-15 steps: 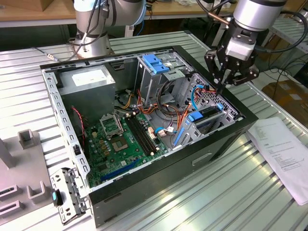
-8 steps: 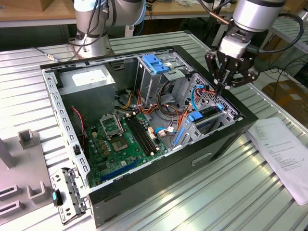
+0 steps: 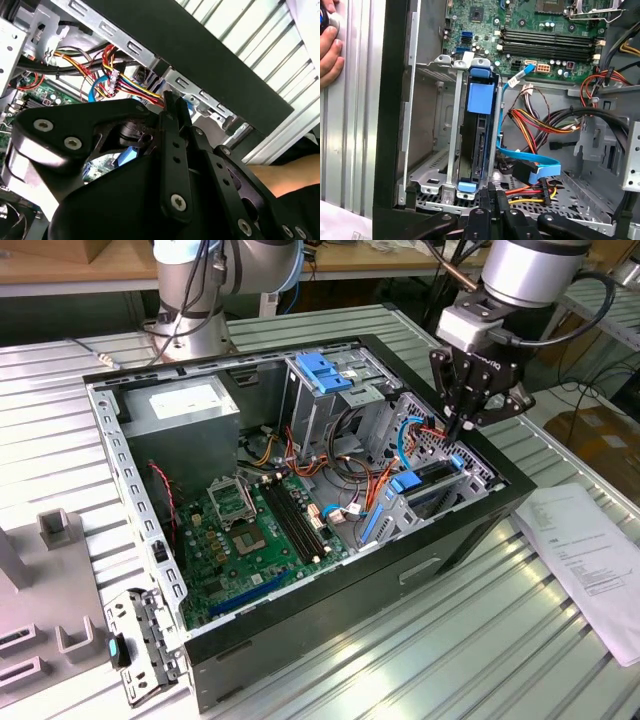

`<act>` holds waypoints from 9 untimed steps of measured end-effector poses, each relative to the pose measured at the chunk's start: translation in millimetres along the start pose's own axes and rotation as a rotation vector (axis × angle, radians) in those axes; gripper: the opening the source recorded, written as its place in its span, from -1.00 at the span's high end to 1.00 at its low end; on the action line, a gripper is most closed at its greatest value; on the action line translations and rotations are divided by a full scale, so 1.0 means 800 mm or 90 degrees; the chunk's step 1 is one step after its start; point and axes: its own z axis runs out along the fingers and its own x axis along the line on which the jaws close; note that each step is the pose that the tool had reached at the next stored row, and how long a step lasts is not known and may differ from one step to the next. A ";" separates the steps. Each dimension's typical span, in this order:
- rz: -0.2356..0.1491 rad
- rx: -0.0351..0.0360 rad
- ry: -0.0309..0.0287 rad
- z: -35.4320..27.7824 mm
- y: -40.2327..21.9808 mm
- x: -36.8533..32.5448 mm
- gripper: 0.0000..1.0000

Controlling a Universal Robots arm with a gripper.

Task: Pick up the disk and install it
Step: 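Insert the first disk wire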

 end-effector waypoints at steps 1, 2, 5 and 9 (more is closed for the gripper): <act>0.001 -0.0001 0.0001 -0.0002 0.0026 -0.0002 0.67; 0.002 -0.0002 0.0002 -0.0003 0.0044 -0.0003 0.67; 0.029 -0.0026 0.0021 -0.0001 0.0045 -0.0003 0.67; 0.051 -0.0047 0.0035 0.0006 0.0083 0.0053 0.67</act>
